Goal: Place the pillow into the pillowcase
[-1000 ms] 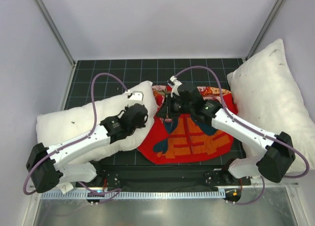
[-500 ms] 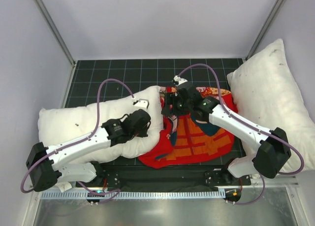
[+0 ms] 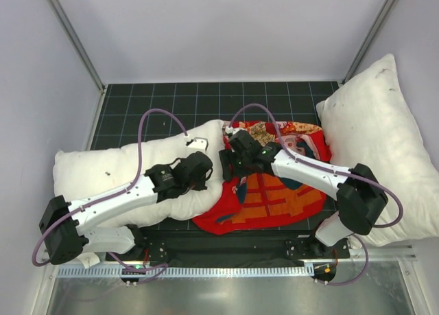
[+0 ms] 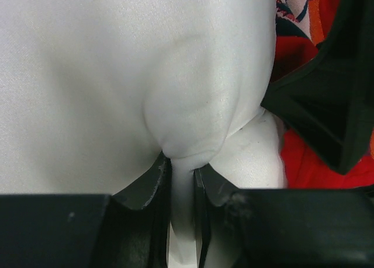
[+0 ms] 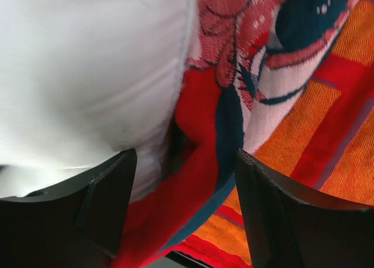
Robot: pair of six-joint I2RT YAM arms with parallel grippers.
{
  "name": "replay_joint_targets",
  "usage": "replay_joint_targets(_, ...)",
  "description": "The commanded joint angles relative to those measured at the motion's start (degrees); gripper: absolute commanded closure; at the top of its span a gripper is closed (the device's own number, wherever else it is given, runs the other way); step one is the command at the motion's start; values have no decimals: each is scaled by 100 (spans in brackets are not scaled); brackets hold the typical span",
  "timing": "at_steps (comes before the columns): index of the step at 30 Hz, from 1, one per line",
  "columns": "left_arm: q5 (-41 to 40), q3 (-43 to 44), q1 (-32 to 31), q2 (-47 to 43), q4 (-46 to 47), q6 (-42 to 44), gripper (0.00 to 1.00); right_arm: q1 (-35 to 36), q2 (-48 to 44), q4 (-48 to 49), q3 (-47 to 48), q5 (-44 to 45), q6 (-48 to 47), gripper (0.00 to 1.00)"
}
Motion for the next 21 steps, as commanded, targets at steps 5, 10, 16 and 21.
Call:
replay_joint_targets(5,378,-226,-60,165,-804,-128,97,44,572,-396,90,1429,225,49)
replay_joint_targets(10,439,-244,-60,244,-699,-102,97,-106,1125,-546,706,2045,278,80)
replay_joint_targets(16,641,-296,-60,411,-532,12,98,-440,1276,-100,1129,2064,279,96)
replay_joint_targets(21,1219,-323,-60,657,-347,249,99,-764,1048,192,1348,1529,103,96)
